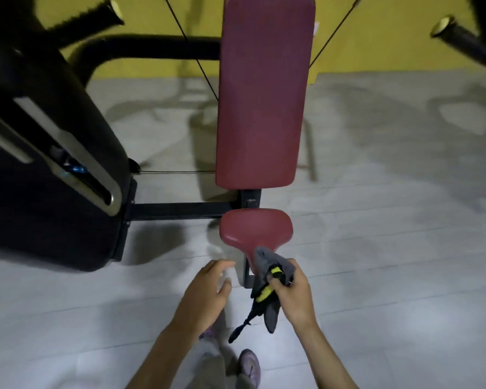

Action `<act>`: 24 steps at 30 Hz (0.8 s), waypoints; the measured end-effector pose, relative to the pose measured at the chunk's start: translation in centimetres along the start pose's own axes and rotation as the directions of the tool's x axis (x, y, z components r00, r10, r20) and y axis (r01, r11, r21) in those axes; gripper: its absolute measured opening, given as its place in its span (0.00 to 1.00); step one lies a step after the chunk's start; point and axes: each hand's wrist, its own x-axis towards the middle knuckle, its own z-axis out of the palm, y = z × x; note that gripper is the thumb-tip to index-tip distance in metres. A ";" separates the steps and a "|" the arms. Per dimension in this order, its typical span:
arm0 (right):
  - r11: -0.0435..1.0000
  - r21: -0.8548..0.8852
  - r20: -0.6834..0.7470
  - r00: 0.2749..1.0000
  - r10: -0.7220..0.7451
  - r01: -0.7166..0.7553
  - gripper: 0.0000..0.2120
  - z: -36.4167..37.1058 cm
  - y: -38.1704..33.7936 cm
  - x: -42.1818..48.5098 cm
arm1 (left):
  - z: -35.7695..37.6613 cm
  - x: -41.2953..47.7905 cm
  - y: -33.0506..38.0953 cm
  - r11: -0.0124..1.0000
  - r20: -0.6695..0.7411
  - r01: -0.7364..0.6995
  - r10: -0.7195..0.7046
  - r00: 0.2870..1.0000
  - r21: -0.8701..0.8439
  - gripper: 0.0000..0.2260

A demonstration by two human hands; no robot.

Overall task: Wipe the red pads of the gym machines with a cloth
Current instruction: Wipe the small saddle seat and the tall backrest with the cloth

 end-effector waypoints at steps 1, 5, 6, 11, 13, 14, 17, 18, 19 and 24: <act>0.999 0.045 0.005 1.000 -0.001 0.001 0.14 -0.1 -1.8 -1.6 | -0.6 -1.7 1.3 0.999 -0.031 -0.026 0.025 0.999 -0.022 0.20; 0.989 0.151 0.132 0.991 -0.019 -0.001 0.11 0.4 -7.8 -7.4 | -3.3 -7.9 4.8 0.989 -0.177 -0.118 0.101 0.979 -0.088 0.22; 0.983 0.184 0.190 0.982 -0.020 -0.016 0.08 0.7 -9.2 -8.7 | -4.2 -9.1 5.5 0.986 -0.193 -0.127 0.105 0.976 -0.109 0.21; 0.968 0.240 0.510 0.858 -0.066 -0.068 0.11 2.4 -15.2 -15.7 | -8.8 -16.1 7.8 0.903 -0.222 -0.096 0.000 0.975 -0.420 0.20; 0.969 0.235 0.603 0.794 -0.079 -0.082 0.13 3.3 -16.3 -18.2 | -10.5 -18.6 7.4 0.863 -0.215 -0.061 -0.056 0.975 -0.502 0.20; 0.971 0.228 0.625 0.775 -0.089 -0.072 0.14 3.8 -16.5 -19.3 | -11.4 -19.7 7.1 0.853 -0.202 -0.047 -0.069 0.977 -0.519 0.21; 0.968 0.247 0.592 0.798 -0.117 -0.041 0.14 5.7 -16.5 -22.7 | -13.5 -22.5 6.0 0.864 -0.215 -0.035 -0.085 0.973 -0.502 0.21; 0.966 0.256 0.559 0.821 -0.116 -0.038 0.13 6.4 -16.2 -23.8 | -14.1 -23.4 5.6 0.876 -0.221 -0.034 -0.084 0.972 -0.482 0.19; 0.962 0.269 0.527 0.842 -0.115 -0.037 0.13 7.0 -16.0 -24.9 | -14.6 -24.3 5.1 0.882 -0.225 -0.044 -0.072 0.972 -0.469 0.17; 0.954 0.298 0.311 0.943 -0.122 0.026 0.14 8.9 -14.4 -29.9 | -16.0 -29.3 3.3 0.797 -0.153 -0.023 -0.087 0.984 -0.604 0.10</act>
